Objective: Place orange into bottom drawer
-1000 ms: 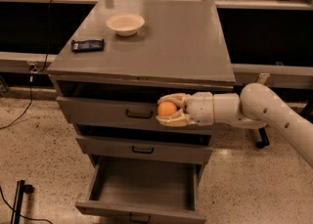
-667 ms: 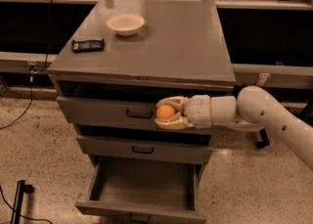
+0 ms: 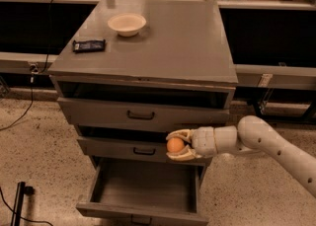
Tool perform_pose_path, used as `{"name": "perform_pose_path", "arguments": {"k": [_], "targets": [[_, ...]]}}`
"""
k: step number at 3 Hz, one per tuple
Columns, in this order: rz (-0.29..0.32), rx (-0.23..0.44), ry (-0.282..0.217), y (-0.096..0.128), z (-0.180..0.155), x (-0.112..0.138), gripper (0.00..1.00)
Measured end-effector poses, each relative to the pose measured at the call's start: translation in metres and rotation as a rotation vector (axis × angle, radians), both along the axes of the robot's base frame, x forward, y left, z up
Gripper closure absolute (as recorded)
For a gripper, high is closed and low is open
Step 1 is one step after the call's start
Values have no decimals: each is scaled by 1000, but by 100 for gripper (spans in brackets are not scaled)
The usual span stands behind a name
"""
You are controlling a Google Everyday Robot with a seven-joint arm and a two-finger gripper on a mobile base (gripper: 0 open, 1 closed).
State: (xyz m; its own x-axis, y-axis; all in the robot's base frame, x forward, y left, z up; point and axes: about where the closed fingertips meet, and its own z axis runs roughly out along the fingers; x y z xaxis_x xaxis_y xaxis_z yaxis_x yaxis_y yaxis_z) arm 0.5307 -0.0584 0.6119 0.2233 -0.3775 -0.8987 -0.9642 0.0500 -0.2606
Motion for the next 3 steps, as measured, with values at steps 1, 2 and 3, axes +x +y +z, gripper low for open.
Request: {"name": "perform_pose_path", "arguments": {"k": [1,2,3], "targets": [[9,-5,-2,-1,-5,-2,100],[15,1,15,5,-10,-1,100],[19,-49,110,29,-81,-11,100]]}}
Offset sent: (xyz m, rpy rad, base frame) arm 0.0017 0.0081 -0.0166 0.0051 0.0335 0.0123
